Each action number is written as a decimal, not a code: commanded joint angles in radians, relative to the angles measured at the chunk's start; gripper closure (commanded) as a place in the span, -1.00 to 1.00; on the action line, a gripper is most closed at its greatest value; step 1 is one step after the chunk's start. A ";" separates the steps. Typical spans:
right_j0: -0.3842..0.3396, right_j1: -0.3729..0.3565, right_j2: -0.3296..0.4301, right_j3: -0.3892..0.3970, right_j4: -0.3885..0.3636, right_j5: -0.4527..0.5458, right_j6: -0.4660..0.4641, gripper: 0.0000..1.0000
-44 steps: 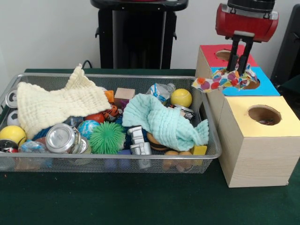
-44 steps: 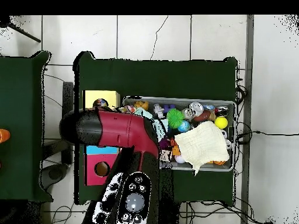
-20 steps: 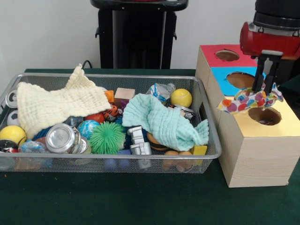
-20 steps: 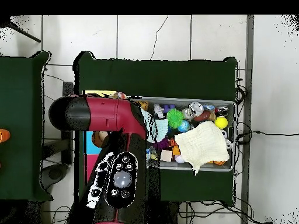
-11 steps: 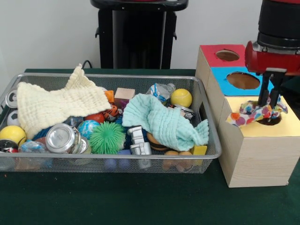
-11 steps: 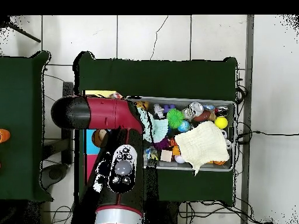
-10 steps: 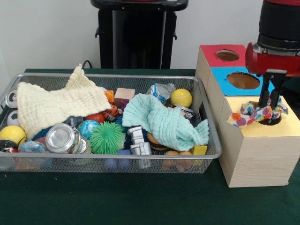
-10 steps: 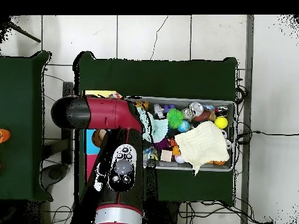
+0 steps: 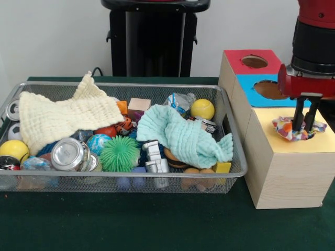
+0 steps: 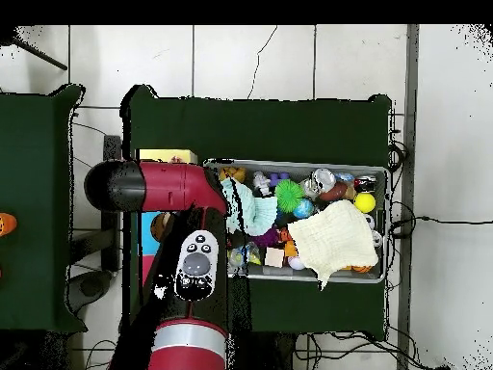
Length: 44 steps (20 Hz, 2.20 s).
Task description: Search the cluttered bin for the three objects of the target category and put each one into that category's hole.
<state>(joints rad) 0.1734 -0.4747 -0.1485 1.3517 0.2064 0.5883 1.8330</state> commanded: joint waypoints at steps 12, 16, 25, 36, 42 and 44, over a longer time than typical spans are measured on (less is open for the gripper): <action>-0.003 0.299 0.035 -0.223 -0.093 -0.055 0.083 1.00; -0.007 0.343 0.039 -0.245 -0.100 -0.087 0.099 1.00; 0.012 0.386 0.028 -0.241 -0.093 -0.184 0.170 1.00; 0.070 0.404 -0.085 -0.251 0.004 -0.105 0.321 -1.00; 0.071 0.342 -0.083 -0.174 0.063 -0.176 0.380 -1.00; 0.058 0.293 -0.058 -0.133 0.067 -0.167 0.341 -1.00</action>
<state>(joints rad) 0.2558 -0.2613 -0.2884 1.1492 0.2208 0.6199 1.8576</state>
